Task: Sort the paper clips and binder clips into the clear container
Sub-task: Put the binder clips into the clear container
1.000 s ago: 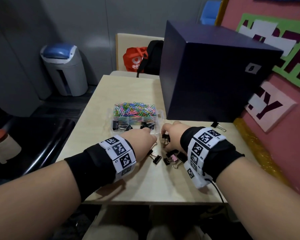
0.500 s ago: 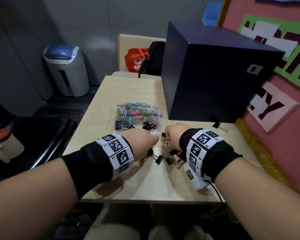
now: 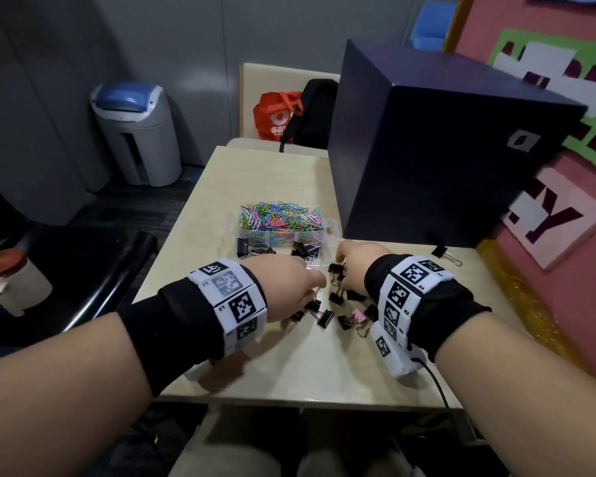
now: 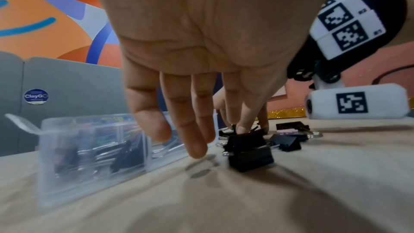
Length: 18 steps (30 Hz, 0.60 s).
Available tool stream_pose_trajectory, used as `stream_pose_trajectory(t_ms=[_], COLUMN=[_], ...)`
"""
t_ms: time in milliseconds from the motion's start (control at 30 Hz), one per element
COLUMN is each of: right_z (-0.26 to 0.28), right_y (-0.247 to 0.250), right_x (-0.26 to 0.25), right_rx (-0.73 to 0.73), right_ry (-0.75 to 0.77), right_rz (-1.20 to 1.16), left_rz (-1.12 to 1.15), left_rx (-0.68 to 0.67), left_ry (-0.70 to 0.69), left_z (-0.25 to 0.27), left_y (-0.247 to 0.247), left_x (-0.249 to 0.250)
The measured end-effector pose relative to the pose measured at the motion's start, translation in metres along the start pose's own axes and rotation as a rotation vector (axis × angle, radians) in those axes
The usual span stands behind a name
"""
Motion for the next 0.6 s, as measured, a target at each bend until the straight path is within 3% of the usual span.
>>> stream_pose_trajectory(t_ms=[167,400,600], right_z=[-0.001,-0.002,0.021], right_y=[0.002,0.001,0.053], right_x=[-0.004,0.000,-0.008], right_rx=[-0.013,-0.023,0.308], right_ry=[0.025,-0.046,0.050], right_rz=[0.058,0.023,-0.373], left_rz=[-0.052,-0.065,0.020], left_rx=[-0.105,-0.130,-0.053], left_ry=[-0.002,0.036,0.007], left_z=[0.003,0.002,0.004], left_y=[-0.008,-0.004,0.000], left_x=[0.006,0.004,-0.002])
Point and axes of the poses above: each hand's wrist, its own z-axis away from the middle knuckle, its own y-axis out of the back of the hand, x = y × z, the point moved 6 cm from there along -z, towards the middle knuckle, and after that the axes turned 3 degrees about x, right-handed, at the moved point
